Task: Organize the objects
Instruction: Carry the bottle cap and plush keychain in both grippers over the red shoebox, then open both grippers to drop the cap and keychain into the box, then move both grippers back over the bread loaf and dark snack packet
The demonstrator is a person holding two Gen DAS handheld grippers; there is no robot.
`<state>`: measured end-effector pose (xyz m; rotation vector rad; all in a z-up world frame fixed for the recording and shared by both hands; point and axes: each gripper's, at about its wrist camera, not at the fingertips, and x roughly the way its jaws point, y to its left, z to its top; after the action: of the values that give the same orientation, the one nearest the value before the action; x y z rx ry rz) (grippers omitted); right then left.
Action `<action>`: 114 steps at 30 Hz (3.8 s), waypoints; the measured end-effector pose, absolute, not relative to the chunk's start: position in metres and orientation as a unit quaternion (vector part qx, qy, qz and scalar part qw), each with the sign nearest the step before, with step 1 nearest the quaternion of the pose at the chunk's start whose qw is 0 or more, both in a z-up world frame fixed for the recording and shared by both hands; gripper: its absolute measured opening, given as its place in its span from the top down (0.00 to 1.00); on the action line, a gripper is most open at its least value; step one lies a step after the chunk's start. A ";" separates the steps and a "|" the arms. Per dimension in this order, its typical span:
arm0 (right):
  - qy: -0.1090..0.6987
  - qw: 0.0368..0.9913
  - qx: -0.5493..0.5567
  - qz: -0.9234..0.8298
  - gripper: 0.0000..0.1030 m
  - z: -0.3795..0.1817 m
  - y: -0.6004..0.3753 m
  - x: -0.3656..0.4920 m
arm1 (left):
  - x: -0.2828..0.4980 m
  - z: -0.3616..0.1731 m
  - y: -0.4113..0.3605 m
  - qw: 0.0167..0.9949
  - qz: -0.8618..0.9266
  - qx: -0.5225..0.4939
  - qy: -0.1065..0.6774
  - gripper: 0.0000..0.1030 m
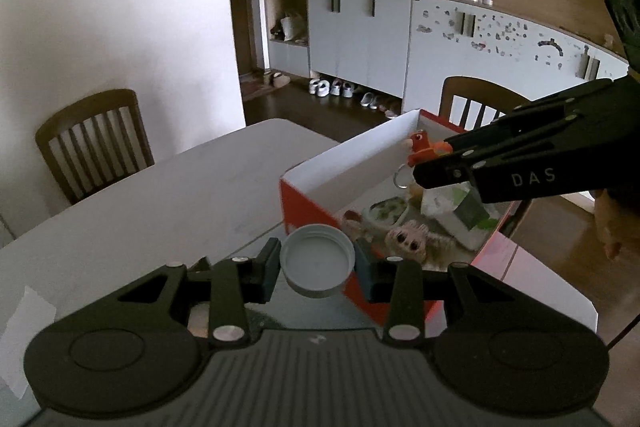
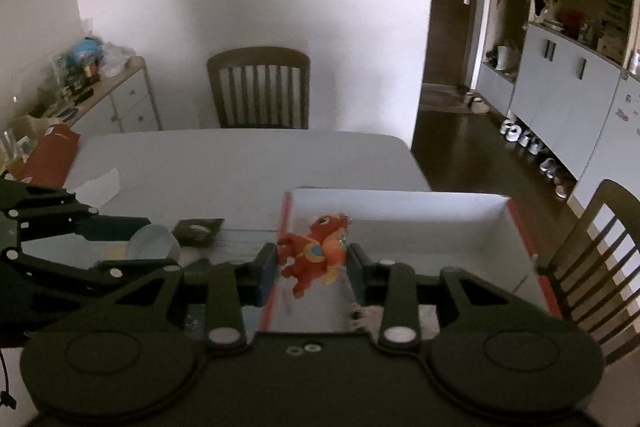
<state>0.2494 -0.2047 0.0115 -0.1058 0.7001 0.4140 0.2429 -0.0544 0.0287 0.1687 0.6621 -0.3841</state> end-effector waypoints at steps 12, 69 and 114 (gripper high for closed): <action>0.353 0.916 -0.046 0.185 0.65 -0.006 -0.264 0.270 | 0.277 0.015 -0.121 0.913 -0.197 0.102 0.344 0.63; 0.439 0.876 -0.057 0.190 0.54 -0.081 -0.325 0.296 | 0.369 -0.068 -0.231 0.842 -0.209 0.175 0.466 0.41; 0.388 0.899 -0.051 0.196 0.24 -0.018 -0.224 0.225 | 0.264 0.009 -0.086 0.907 -0.200 0.052 0.367 0.26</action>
<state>0.2251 -0.2240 -0.0179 -0.1058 0.8022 0.4064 0.2642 -0.0863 0.0089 0.1082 0.7585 -0.4130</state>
